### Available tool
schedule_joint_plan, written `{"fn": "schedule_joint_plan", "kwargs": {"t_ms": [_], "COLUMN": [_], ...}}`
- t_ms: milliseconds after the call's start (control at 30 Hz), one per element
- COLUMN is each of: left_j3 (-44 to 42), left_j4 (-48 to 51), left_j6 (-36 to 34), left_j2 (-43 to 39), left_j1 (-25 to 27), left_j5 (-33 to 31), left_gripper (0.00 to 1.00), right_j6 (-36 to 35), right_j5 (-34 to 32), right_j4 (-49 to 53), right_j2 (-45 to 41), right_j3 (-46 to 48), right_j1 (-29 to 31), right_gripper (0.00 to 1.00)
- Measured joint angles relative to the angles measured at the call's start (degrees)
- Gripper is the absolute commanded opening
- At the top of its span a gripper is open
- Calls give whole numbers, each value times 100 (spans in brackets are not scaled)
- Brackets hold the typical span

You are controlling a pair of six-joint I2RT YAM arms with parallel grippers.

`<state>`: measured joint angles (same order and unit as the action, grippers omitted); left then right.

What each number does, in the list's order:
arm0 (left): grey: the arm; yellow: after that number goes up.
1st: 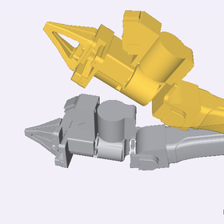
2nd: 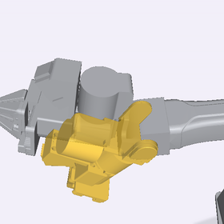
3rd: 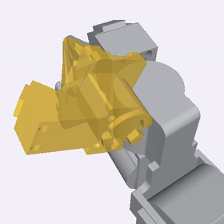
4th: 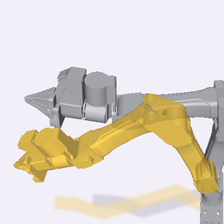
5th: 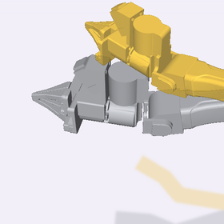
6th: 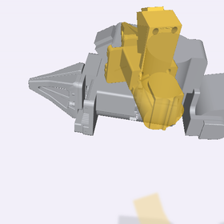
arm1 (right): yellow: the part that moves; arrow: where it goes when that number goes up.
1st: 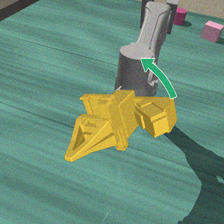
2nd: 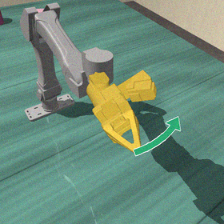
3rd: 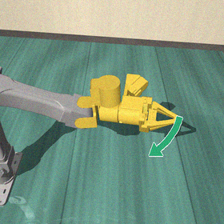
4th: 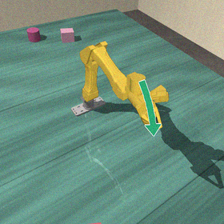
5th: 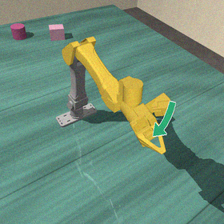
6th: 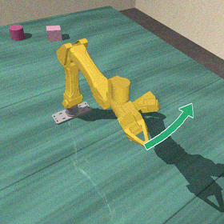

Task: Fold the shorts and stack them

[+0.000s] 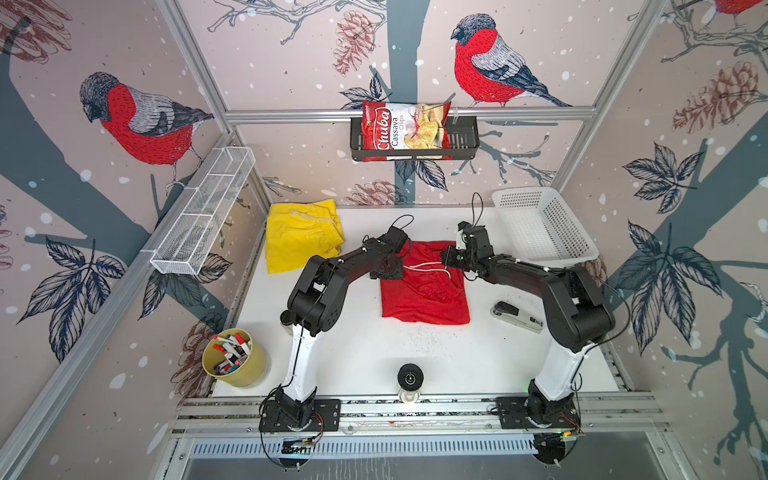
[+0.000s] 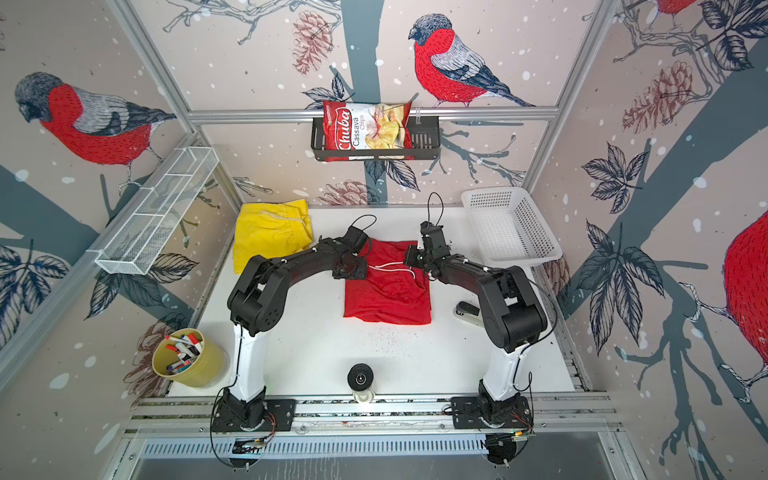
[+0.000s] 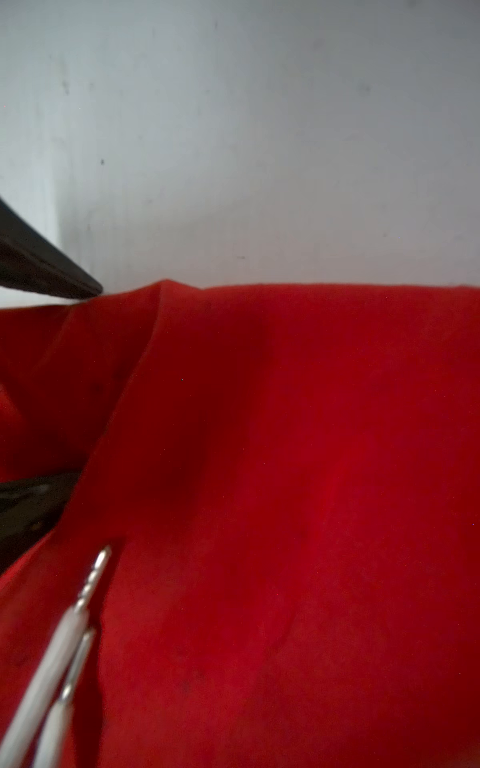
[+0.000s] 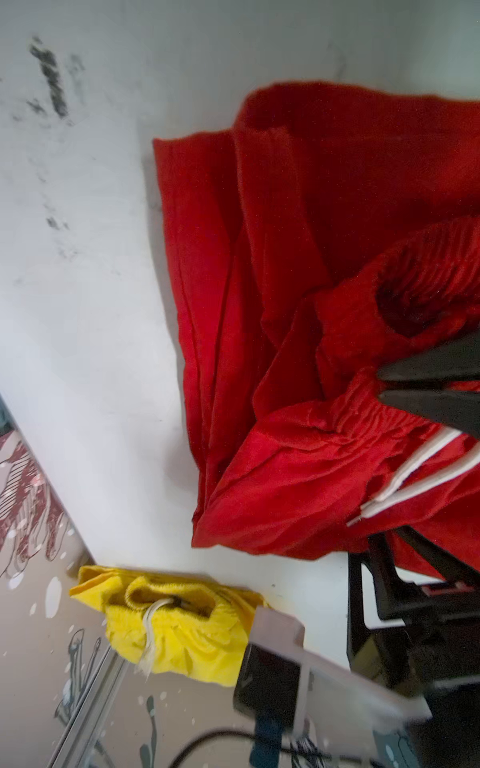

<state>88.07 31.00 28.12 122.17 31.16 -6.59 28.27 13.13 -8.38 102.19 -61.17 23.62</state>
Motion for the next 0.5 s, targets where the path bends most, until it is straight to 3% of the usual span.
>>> {"fn": "schedule_joint_plan", "kwargs": {"t_ms": [200, 500], "left_j3": [-90, -144], "left_j4": [-452, -697], "left_j6": [-7, -4], "left_j2": [111, 175], "left_j1": [-44, -46], "left_j5": [-223, -317], "left_gripper": [65, 65], "right_j6": [-151, -101], "right_j5": [-415, -791], "right_j4": [13, 114], "right_j2": [-466, 227], "right_j3": [85, 546], "right_j1": [-166, -372], "right_gripper": [0, 0]}}
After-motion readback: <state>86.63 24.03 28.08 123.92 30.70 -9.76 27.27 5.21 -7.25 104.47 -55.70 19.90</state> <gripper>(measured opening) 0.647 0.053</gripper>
